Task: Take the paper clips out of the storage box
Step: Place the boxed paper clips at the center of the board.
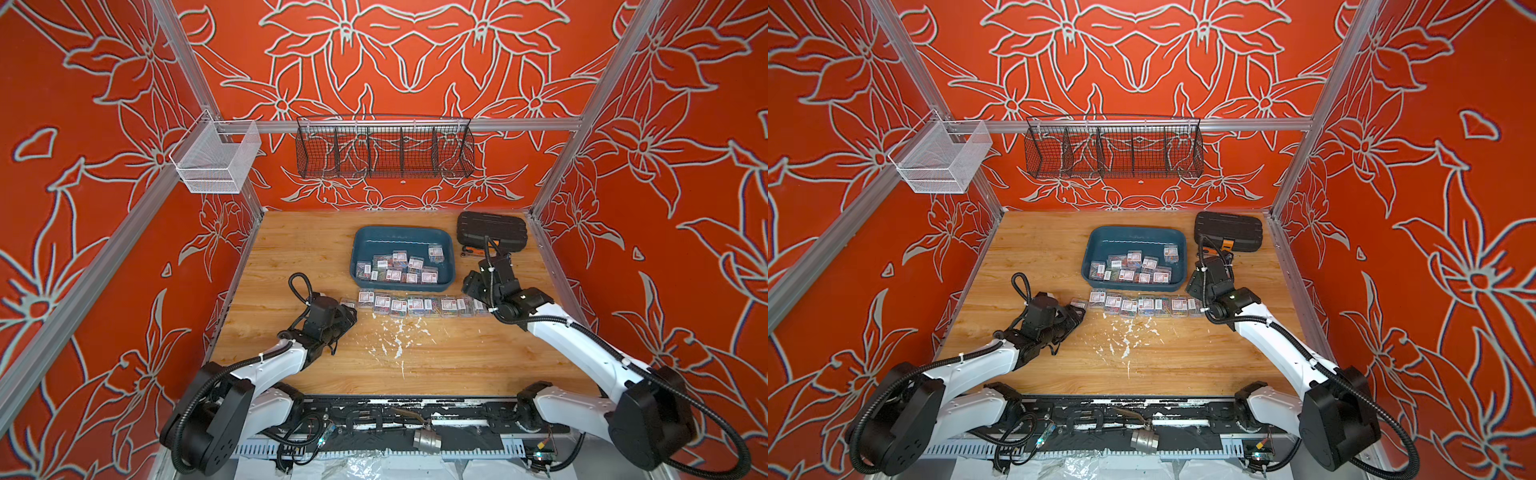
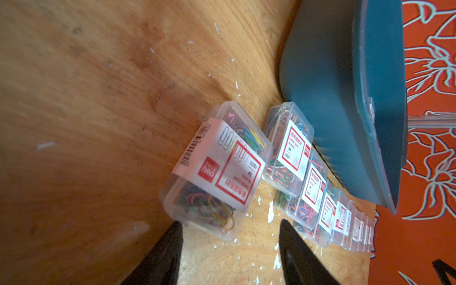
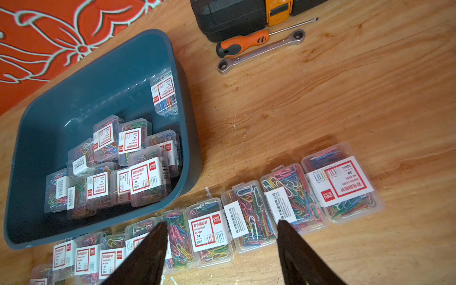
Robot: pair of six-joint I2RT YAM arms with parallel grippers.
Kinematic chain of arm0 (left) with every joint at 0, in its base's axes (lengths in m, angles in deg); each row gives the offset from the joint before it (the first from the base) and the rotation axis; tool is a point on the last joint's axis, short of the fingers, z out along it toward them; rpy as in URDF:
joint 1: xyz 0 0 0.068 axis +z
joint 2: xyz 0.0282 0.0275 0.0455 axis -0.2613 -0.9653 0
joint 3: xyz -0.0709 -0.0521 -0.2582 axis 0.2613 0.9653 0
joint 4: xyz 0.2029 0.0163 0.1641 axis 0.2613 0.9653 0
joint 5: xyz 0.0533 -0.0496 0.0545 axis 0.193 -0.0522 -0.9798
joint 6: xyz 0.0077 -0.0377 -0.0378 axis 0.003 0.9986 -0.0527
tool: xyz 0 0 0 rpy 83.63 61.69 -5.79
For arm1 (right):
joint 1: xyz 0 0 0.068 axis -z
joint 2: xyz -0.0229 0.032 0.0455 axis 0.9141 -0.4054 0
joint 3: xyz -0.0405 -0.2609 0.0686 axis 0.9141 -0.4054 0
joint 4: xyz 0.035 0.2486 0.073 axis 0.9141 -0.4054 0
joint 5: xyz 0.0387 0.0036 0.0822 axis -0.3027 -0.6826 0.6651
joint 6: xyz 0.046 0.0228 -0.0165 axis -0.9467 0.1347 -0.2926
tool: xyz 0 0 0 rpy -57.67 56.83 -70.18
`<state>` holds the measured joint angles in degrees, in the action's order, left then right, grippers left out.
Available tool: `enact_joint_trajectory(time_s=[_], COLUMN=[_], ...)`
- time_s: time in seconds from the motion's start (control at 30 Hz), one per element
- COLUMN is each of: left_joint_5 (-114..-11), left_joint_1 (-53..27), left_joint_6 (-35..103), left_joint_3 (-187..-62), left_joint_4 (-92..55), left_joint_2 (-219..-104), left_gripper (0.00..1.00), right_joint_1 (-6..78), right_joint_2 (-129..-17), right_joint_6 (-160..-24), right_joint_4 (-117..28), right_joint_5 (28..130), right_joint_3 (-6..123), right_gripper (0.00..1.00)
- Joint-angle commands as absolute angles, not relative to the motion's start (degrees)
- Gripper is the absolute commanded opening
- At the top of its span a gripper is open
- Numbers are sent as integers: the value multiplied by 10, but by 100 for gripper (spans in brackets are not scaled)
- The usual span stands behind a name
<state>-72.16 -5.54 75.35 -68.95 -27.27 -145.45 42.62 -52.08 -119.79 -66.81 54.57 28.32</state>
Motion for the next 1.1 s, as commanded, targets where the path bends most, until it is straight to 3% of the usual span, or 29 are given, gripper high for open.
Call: enact_joint_trajectory(time_s=[0.0,0.23,0.57,0.8,0.93,1.07], left_joint_5=[-729,-733,-722,-708,-712,-715], left_joint_1=[-59,-59,-58,-59,-57,-54], left_joint_6=[740,726,718,649,604,578], left_joint_3=[-694,-738,-753,-802,-832,-836], left_joint_4=[-297,-315,-318,-224,-143,-98], left_joint_2=[-1478,-1552,-1562,-1514,-1472,-1422], left_gripper=[60,57,60,72,84,89], right_joint_1=[429,429,426,379,372,372], right_joint_2=[-524,-526,-555,-685,-780,-888], right_joint_6=[-1198,-1197,-1159,-1090,-1054,-1017], right_joint_4=[-663,-664,-661,-725,-756,-819], right_joint_5=[551,551,580,578,555,514], right_joint_3=[284,284,311,453,548,673], right_gripper=[72,72,70,61,61,58])
